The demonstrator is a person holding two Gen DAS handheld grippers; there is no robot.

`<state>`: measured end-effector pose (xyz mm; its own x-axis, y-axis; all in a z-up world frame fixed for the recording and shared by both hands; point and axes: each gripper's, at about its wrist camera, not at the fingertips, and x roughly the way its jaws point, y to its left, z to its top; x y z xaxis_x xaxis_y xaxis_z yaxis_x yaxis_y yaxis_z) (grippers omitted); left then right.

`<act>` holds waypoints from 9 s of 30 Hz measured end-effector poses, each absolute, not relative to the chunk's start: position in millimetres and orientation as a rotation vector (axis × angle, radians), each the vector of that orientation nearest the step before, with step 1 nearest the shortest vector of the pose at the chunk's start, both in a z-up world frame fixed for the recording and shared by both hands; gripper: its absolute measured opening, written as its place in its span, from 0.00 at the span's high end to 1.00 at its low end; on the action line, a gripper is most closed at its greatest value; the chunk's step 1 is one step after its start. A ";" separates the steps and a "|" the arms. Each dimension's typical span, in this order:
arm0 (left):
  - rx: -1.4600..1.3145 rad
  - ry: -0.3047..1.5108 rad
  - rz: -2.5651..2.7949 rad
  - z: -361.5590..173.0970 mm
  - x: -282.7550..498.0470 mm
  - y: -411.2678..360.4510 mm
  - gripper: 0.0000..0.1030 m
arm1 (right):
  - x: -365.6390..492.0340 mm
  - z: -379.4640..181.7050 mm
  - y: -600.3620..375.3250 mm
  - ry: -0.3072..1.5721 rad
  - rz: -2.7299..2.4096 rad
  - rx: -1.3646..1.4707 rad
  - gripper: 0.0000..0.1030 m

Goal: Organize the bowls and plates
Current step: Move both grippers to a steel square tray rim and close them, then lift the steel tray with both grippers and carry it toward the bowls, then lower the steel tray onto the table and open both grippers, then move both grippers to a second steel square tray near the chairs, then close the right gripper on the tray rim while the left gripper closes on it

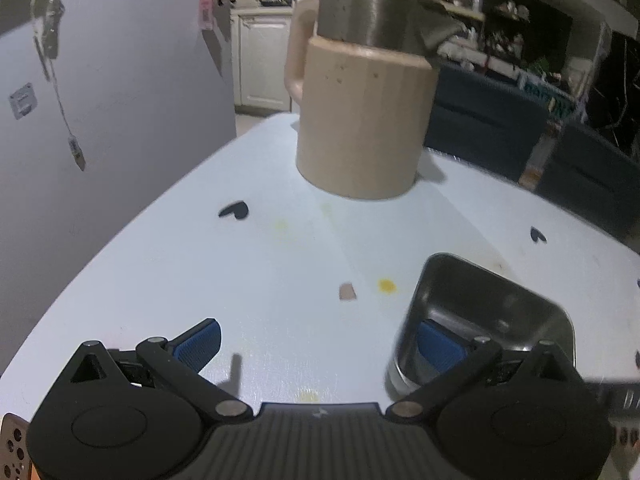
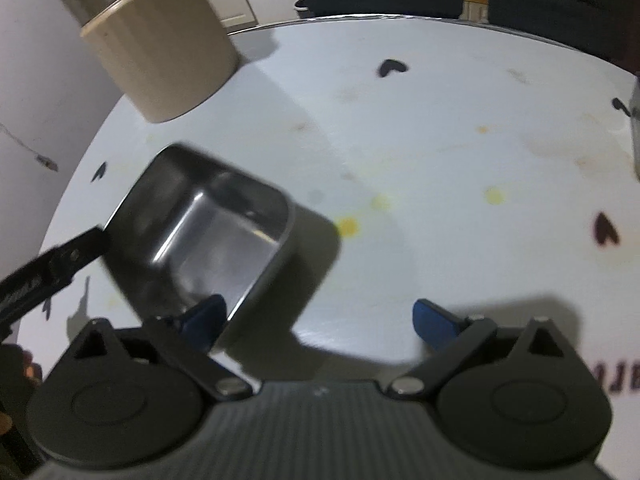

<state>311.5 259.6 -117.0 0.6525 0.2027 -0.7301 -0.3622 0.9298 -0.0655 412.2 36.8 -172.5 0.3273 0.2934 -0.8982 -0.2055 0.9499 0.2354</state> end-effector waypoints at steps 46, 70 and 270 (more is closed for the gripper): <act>-0.407 0.781 -0.066 -34.8 271.1 141.3 0.90 | 347.2 -63.5 -69.6 0.890 0.474 0.078 0.96; -0.319 0.771 -0.393 -24.3 236.3 -34.5 0.90 | 203.5 -26.5 -267.0 0.775 0.168 0.302 0.94; -0.401 0.782 -0.120 -98.6 405.7 19.4 0.00 | 432.9 -167.1 -233.8 0.822 -0.176 0.856 0.39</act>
<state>405.7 19.4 -98.6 0.7071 -0.2518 -0.6608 -0.0415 0.9181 -0.3943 432.9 -233.8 -167.1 0.6870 0.1750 -0.7053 0.4484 0.6617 0.6009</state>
